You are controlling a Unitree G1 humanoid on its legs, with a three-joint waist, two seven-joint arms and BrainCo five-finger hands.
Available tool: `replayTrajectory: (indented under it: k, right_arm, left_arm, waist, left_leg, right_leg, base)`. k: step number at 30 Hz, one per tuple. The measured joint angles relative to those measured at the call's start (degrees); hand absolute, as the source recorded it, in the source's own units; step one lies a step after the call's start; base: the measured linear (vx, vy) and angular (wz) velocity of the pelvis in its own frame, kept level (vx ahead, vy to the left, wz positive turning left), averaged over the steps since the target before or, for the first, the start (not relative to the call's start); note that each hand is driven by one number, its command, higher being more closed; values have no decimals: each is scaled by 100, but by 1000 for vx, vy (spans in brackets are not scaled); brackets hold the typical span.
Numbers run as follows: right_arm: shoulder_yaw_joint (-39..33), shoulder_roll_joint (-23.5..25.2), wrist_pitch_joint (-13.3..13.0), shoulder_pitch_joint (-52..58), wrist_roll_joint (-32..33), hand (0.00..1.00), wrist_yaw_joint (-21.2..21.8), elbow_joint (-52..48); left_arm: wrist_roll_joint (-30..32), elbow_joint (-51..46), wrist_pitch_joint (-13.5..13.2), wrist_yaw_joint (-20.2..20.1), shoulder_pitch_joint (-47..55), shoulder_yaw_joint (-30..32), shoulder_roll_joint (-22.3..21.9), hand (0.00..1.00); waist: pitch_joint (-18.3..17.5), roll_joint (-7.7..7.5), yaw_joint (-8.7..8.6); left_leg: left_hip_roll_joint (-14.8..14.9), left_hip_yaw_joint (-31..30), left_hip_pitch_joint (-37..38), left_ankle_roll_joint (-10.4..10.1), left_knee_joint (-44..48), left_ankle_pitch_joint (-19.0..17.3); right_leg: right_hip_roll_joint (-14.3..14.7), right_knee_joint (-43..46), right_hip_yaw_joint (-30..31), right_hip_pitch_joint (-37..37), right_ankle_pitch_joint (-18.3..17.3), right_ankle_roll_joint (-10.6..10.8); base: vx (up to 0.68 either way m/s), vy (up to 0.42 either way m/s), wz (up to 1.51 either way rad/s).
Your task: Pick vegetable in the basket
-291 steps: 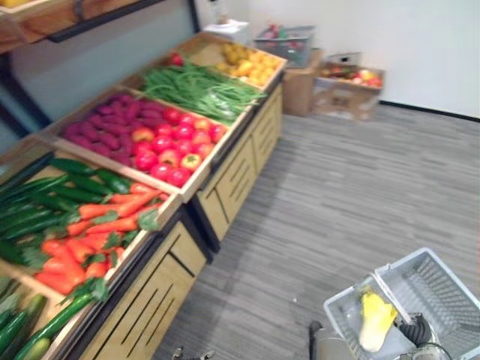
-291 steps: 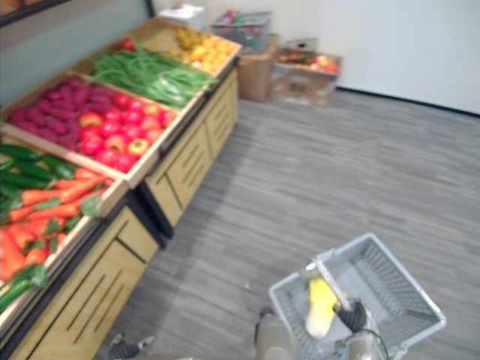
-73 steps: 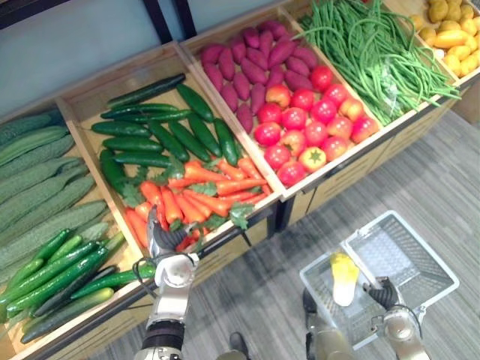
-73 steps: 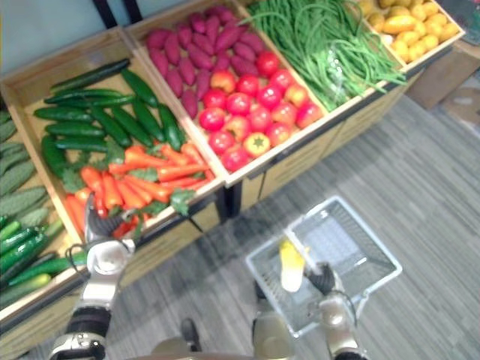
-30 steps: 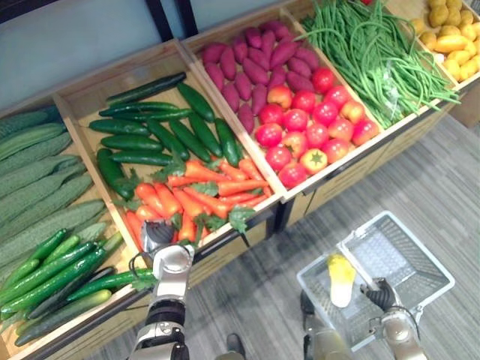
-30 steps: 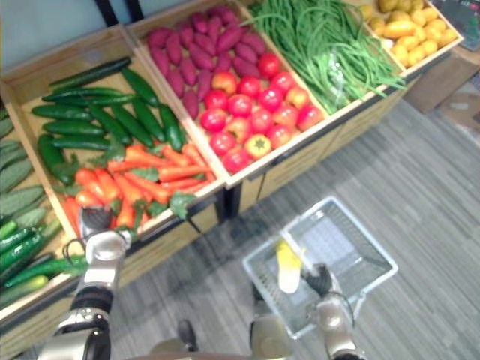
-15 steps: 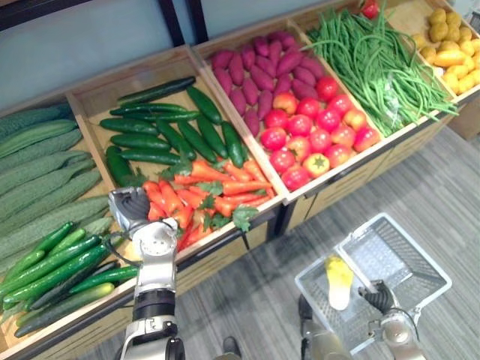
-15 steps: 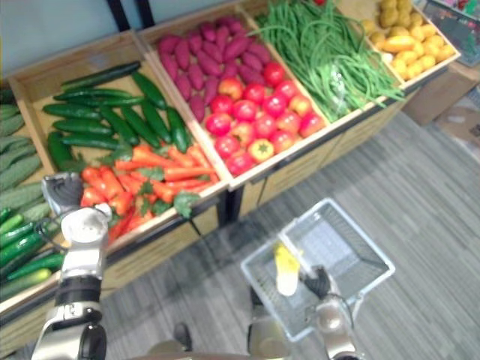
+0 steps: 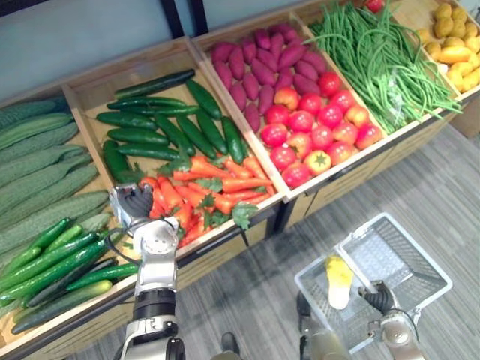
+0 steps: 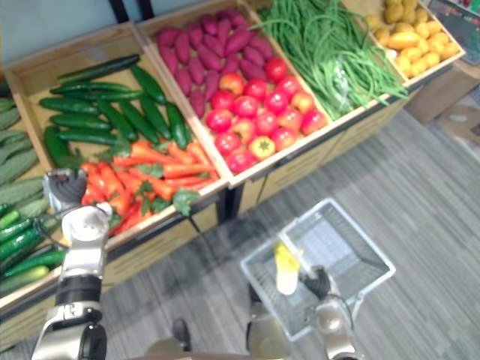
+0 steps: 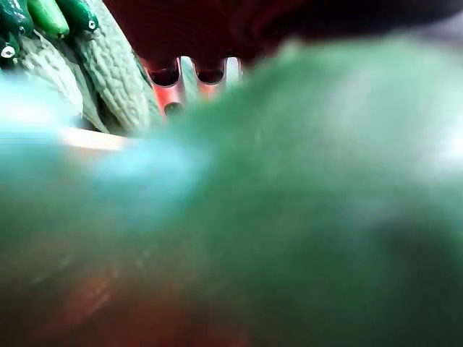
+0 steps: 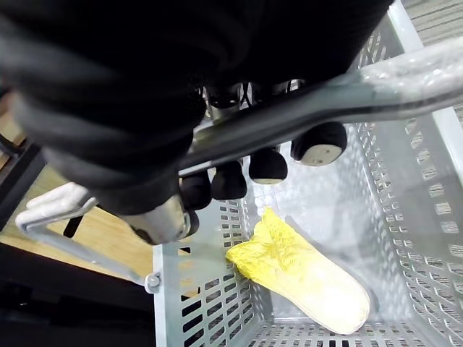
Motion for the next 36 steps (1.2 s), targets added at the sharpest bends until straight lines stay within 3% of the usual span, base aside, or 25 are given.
replayTrajectory:
  k: [9, 16, 25, 36]
  right_arm:
    - [-2, 0, 1, -37, 0, 100, -6, 5]
    - [-181, 55, 20, -34, 0, 100, -3, 4]
    - [-290, 82, 32, -16, -2, 100, 23, -15]
    - [-455, 111, 145, 90, -7, 100, 133, -166]
  left_arm:
    - [262, 44, -3, -402, 84, -524, 24, 0]
    - [198, -633, -125, -774, 655, -886, -279, 0]
    - [-108, -1142, -236, -1199, 1208, -943, -477, 0]
    - [-313, -1384, -269, -1299, 1611, -918, -688, 0]
  waist:
    - [0, 0, -2]
    - [6, 10, 0]
    - [1, 61, 18]
    - [-61, 203, 22]
  left_leg:
    - [-34, 1, 28, 1, 11, -1]
    - [-9, -4, -5, 19, 51, -20]
    - [-7, -12, -44, 29, 64, -29]
    - [7, -16, -52, 40, 108, -49]
  right_leg:
    - [-63, 27, 31, -3, 1, 2]
    - [-12, 9, 47, -10, 1, 2]
    - [-7, 10, 56, -4, 1, 2]
    - [2, 11, 67, 12, 2, 2]
  base:
    - [-11, -14, -1]
    - [-16, -46, 0]
    - [-13, -32, 0]
    - [0, 0, 0]
